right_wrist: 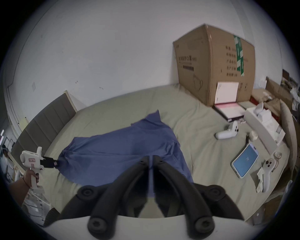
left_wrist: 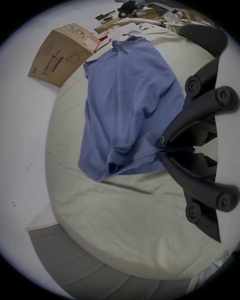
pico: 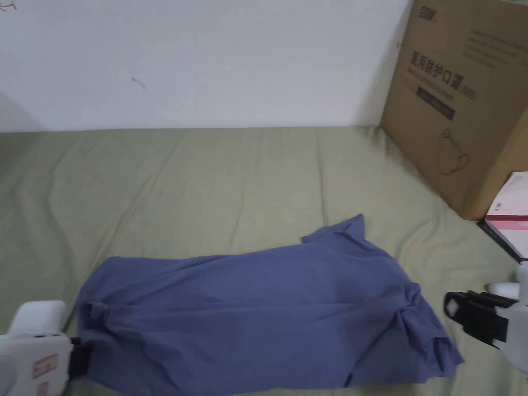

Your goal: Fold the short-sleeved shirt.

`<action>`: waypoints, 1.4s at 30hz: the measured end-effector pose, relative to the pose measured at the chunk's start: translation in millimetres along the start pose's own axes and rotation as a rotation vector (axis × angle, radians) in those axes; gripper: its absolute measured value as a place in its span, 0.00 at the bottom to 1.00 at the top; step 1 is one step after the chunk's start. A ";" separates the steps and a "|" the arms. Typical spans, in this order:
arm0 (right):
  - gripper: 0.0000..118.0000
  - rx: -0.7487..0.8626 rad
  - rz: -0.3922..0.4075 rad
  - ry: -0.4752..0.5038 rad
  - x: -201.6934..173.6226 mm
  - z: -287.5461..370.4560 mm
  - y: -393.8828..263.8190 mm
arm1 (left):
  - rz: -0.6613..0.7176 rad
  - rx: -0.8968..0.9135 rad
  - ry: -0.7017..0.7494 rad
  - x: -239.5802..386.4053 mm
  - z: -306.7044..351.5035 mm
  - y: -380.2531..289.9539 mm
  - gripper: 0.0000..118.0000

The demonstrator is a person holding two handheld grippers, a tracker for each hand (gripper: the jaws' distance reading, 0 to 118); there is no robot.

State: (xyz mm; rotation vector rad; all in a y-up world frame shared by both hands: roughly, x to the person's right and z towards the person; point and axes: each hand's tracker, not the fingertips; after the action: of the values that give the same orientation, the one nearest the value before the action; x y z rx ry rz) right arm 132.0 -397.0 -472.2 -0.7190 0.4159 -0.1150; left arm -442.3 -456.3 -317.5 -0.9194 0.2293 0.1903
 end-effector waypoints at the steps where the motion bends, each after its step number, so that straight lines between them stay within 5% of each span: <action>1: 0.97 -0.051 -0.031 0.007 8.5 -9.1 4.0 | 0.004 0.007 -0.002 -3.6 3.4 2.4 0.04; 7: 0.99 -0.372 -0.254 -0.086 86.1 -79.5 0.1 | 0.007 -0.022 -0.003 -10.7 6.8 6.6 0.04; 11: 0.91 -0.463 -0.172 -0.128 74.3 -126.6 -14.2 | 0.010 -0.076 0.012 -9.2 -2.8 -1.2 0.04; 15: 0.61 -0.483 0.073 -0.182 50.9 -139.6 -20.8 | 0.035 -0.132 0.019 -9.0 -15.8 -11.1 0.04; 18: 0.12 -0.458 0.075 -0.127 33.7 -126.7 -20.7 | 0.039 -0.146 0.020 -8.9 -19.9 -16.2 0.04; 19: 0.09 -0.450 0.079 -0.126 30.7 -122.7 -20.2 | 0.047 -0.147 0.018 -8.9 -18.7 -15.7 0.04; 23: 0.09 -0.432 0.186 -0.127 21.4 -100.6 -13.5 | 0.080 -0.121 0.008 -10.9 -1.9 -8.8 0.04; 35: 0.09 -0.520 0.206 -0.110 31.3 -0.9 -33.5 | 0.025 -0.181 -0.045 -18.9 79.2 -44.0 0.04; 42: 0.09 -0.682 0.150 -0.121 45.5 -10.3 -83.7 | -0.043 -0.318 -0.032 -21.8 66.9 -109.1 0.04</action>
State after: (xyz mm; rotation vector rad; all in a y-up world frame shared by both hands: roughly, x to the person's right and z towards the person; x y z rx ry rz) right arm 172.5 -477.1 -438.9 -1.3531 0.3911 0.2246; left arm -427.2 -468.6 -189.2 -1.2353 0.1514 0.2051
